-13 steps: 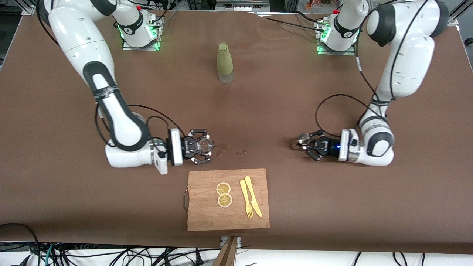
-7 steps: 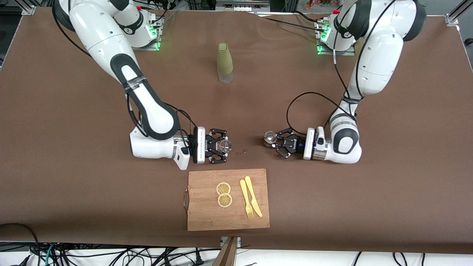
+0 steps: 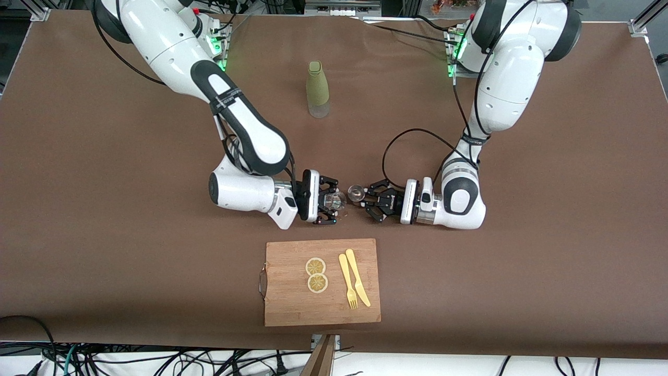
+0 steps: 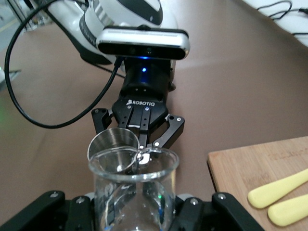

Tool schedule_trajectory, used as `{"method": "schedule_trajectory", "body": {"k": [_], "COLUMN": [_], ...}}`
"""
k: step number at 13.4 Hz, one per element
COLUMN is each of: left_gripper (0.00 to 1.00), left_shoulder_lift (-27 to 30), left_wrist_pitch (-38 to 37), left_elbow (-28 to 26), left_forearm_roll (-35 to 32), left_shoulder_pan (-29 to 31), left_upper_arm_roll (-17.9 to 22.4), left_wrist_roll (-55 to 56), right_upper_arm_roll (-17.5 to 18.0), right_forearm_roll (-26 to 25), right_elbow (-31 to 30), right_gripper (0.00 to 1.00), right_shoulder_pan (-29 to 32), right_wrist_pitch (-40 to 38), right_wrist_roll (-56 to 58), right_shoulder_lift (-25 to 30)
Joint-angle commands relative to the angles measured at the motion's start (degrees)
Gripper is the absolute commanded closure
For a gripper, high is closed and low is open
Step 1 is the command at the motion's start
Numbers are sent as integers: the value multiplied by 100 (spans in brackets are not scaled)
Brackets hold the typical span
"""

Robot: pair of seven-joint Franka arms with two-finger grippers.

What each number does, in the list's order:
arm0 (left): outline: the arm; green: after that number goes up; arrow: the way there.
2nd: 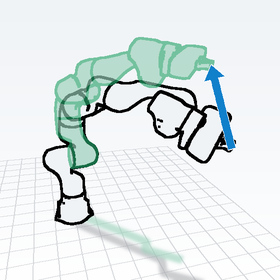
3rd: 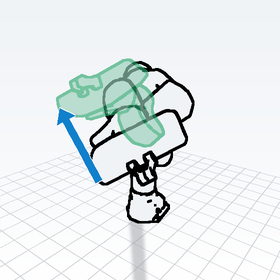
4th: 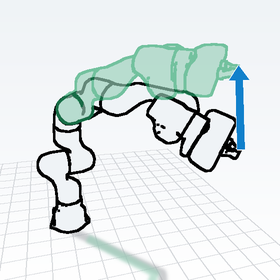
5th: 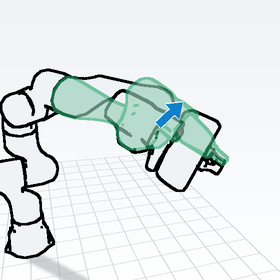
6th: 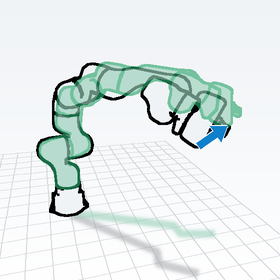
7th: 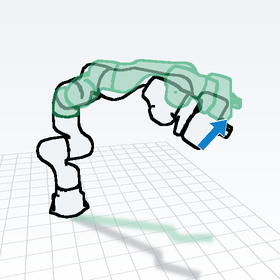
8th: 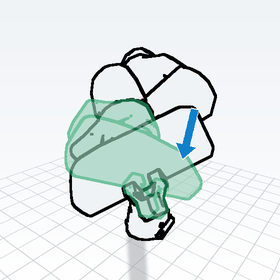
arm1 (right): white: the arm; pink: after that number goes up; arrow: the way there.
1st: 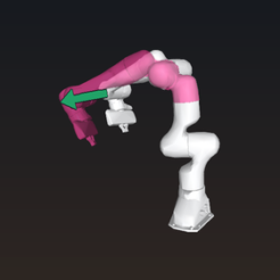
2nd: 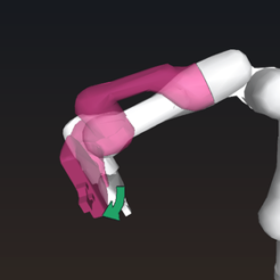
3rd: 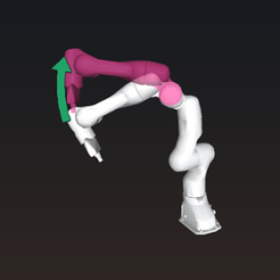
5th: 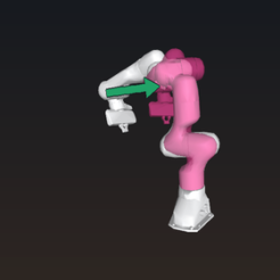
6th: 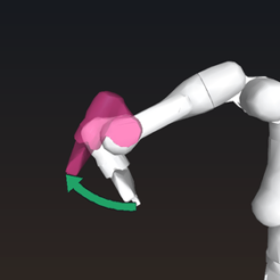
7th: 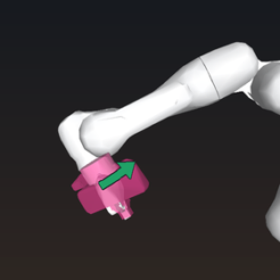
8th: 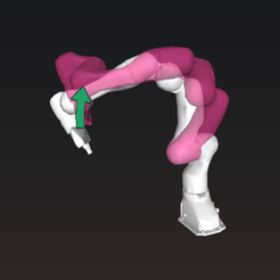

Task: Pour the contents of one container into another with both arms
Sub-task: 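Lift the glass cup and jigger, bringing both grippers together mid-table, then tilt the glass cup with the right gripper, pouring into the jigger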

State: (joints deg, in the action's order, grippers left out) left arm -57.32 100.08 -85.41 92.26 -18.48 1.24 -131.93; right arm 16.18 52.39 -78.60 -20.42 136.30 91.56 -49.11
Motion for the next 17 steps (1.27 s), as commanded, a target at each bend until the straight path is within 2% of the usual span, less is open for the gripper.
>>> {"method": "schedule_trajectory", "body": {"k": [1,6,11,17], "left_gripper": [100,100,100,100], "left_shoulder_lift": [-165,-235,-244,-253], "left_wrist_pitch": [231,433,451,451], "left_elbow": [227,332,402,403], "left_forearm_roll": [275,311,311,311], "left_shoulder_pan": [-102,-120,-120,-129], "left_upper_arm_roll": [-53,-168,-185,-185], "left_wrist_roll": [-52,1,18,18], "right_upper_arm_roll": [-45,-45,-54,-54], "right_forearm_roll": [-465,-1142,-2064,-2777], "right_elbow": [-77,-94,-94,-86], "right_gripper": [97,97,97,96], "right_shoulder_pan": [-41,-94,-173,-182], "right_wrist_pitch": [28,28,20,20], "right_wrist_roll": [-323,-332,-332,-332], "right_shoulder_lift": [191,226,244,349]}}
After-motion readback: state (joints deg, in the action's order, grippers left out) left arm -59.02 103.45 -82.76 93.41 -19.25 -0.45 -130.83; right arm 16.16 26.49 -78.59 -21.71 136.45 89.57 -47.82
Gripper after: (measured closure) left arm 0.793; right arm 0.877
